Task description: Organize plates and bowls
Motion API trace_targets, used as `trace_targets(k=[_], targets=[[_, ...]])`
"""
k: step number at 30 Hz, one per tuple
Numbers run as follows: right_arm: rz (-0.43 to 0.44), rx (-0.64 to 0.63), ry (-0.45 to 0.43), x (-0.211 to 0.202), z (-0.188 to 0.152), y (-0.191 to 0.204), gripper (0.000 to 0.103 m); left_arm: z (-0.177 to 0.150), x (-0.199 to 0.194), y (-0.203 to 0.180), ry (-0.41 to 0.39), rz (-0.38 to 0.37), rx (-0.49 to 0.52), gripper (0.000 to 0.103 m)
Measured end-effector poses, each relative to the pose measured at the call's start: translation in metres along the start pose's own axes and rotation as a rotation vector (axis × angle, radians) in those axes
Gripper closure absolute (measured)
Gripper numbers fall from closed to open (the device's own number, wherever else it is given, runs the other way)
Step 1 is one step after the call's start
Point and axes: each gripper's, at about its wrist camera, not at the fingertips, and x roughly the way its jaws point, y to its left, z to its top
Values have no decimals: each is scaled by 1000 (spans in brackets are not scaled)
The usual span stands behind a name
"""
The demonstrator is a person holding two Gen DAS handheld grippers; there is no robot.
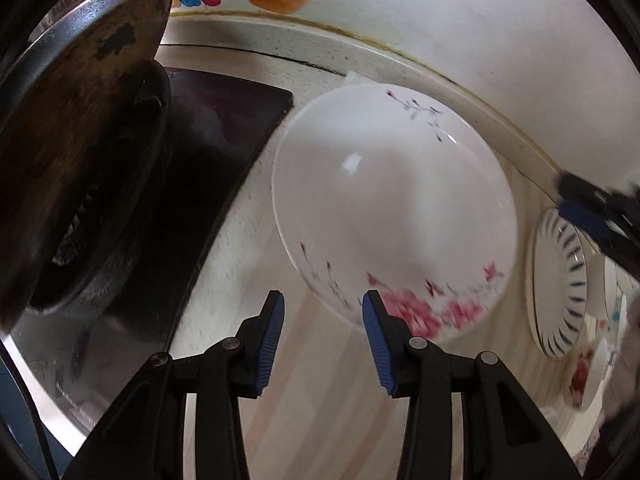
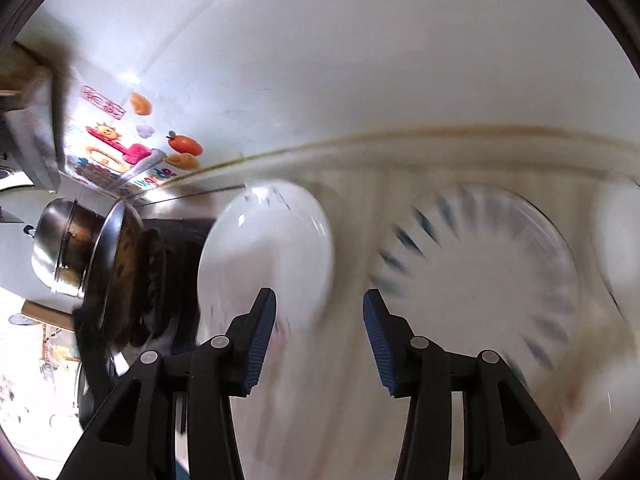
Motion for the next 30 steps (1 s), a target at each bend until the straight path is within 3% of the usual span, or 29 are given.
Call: trace_targets(k=[4,8,9,10,13,24,30], targets=[[-29,-59,39,58,43,4,55,11,12,3,5,-11,-35,65],[-18,-65,71,91,55,-4,57,17,18,3,1,-10,-38,65],[-4,-57,86,99,59,-6,59,22,20,2,3,-4,-38,65],[18,-45,101,106,62,-9,70,23,20,1,-3,2,-35,65],[70,-40,132,123,63,-12,84,22,19,3,-13,1,-36,65],[131,-4,127,104,50,-22,87,4,4,13,-15,-68,-58,65],[119,-24,125,81,35,-18,87,-13,-15,10,-11,-92,-42,65]])
